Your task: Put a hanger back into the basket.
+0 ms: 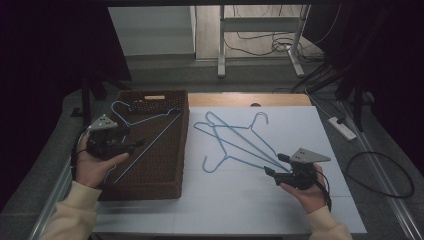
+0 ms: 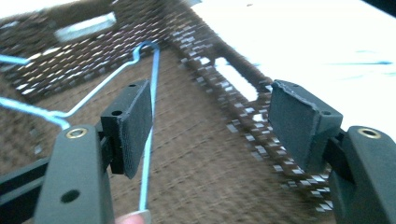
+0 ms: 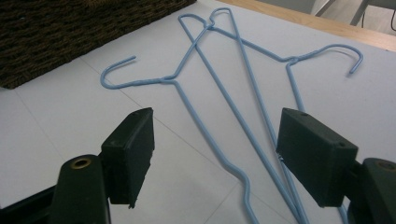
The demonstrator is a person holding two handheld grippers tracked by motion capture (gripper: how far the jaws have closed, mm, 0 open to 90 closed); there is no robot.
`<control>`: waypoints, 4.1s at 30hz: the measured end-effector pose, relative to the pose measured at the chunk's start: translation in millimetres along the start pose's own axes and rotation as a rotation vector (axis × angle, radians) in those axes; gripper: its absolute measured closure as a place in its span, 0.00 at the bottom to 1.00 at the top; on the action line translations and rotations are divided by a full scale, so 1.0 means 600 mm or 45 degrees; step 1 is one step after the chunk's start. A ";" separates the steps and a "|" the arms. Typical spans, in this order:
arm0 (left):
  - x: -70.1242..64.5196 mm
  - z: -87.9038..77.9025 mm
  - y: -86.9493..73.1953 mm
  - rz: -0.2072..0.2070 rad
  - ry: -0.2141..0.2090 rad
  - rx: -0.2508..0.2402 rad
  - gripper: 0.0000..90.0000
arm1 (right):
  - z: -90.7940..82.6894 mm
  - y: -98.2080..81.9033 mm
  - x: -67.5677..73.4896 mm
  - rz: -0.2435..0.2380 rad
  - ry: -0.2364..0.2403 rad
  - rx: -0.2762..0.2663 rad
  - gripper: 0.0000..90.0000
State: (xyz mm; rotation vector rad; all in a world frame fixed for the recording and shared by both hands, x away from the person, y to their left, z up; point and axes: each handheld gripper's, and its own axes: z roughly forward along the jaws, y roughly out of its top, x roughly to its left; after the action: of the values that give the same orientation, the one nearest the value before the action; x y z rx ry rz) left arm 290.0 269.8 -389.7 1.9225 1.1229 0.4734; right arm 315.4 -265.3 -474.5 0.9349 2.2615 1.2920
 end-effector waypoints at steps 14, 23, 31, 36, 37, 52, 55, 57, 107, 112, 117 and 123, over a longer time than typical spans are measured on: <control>-0.080 0.022 -0.017 0.034 -0.175 -0.094 0.33 | -0.008 -0.002 0.002 0.012 -0.003 -0.004 0.31; -0.098 0.047 -0.035 0.039 -0.200 -0.098 0.34 | -0.011 -0.004 0.001 0.014 -0.001 -0.008 0.31; -0.115 0.044 -0.044 0.099 -0.196 -0.117 0.34 | -0.014 -0.004 0.006 0.010 0.004 -0.010 0.31; -0.117 0.043 -0.044 0.094 -0.207 -0.122 0.34 | -0.016 -0.003 0.005 0.014 -0.002 -0.011 0.31; -0.117 0.043 -0.044 0.094 -0.205 -0.122 0.34 | -0.016 -0.002 0.005 0.015 -0.004 -0.009 0.31; -0.117 0.042 -0.050 0.079 -0.257 -0.096 0.34 | 0.004 0.019 0.013 -0.005 0.019 0.009 0.32; -0.116 0.043 -0.052 0.078 -0.260 -0.086 0.34 | 0.012 0.025 0.019 -0.009 0.032 0.036 0.32; -0.117 0.045 -0.053 0.082 -0.263 -0.078 0.34 | 0.019 0.028 0.025 -0.026 0.035 0.062 0.32; -0.131 0.053 -0.066 0.058 -0.279 -0.048 0.34 | 0.186 0.079 -0.003 -0.096 0.163 0.559 0.58; -0.131 0.054 -0.067 0.058 -0.280 -0.044 0.34 | 0.187 0.070 -0.013 -0.113 0.169 0.643 0.61; -0.132 0.056 -0.067 0.065 -0.283 -0.039 0.34 | 0.196 0.066 -0.021 -0.159 0.185 0.746 0.61; -0.131 0.056 -0.067 0.062 -0.282 -0.039 0.34 | 0.202 0.071 -0.021 -0.238 0.211 0.804 0.65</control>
State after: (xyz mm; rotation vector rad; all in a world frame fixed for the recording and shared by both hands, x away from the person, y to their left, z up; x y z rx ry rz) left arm 249.3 197.4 -435.2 1.9262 0.9226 0.2937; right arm 413.1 -184.7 -500.0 0.7910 2.8782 0.5911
